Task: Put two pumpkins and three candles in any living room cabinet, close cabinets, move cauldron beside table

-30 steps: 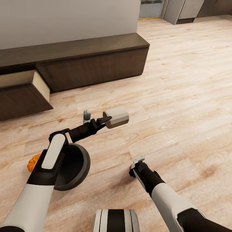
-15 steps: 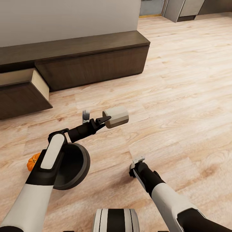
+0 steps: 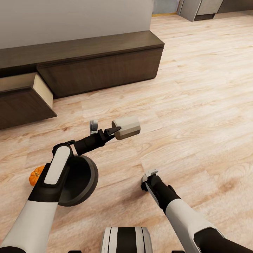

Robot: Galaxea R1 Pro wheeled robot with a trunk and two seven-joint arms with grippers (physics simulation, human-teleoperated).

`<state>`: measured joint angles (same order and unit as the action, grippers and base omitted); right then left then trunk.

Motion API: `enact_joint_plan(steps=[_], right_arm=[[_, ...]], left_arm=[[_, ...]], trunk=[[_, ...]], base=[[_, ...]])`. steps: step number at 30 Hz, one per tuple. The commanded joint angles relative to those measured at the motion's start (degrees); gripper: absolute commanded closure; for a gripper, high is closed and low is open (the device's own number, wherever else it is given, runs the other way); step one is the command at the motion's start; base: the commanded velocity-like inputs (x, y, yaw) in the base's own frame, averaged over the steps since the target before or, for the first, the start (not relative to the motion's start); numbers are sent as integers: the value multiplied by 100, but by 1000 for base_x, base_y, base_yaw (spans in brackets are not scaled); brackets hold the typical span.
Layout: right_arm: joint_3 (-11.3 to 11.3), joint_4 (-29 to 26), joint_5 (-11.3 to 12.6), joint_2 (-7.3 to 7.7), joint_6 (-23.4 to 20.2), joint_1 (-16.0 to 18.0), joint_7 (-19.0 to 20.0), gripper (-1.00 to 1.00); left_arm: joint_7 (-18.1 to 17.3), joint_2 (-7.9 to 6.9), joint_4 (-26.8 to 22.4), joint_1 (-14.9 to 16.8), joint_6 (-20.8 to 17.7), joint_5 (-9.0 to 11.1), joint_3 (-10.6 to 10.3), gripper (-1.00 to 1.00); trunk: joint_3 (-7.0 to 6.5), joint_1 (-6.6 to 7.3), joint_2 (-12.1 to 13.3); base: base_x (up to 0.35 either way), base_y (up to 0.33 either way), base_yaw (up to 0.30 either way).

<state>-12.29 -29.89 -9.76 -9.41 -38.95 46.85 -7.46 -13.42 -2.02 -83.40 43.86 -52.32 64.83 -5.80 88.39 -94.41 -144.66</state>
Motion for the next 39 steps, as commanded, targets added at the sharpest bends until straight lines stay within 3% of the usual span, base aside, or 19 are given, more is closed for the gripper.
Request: enact_joint_plan(steps=[1, 7, 14, 39], right_arm=[[-1, -8, 7, 4, -3, 0, -2, 100], [0, -56, 4, 9, -11, 0, -2, 100], [12, -941, -12, 44, -116, -7, -10, 100], [33, -1366, 22, 201, -162, -9, -10, 100]], left_arm=[[-11, 0, -1, 0, 2, -9, 0, 100], [-11, 0, -1, 0, 2, -10, 0, 100], [-11, 0, -1, 0, 2, -10, 0, 100], [-3, 0, 7, 0, 11, -16, 0, 100]], trunk=[[0, 0, 0], [0, 0, 0], [0, 0, 0], [0, 0, 0]], base=[[0, 0, 0], [0, 0, 0], [0, 0, 0], [0, 0, 0]])
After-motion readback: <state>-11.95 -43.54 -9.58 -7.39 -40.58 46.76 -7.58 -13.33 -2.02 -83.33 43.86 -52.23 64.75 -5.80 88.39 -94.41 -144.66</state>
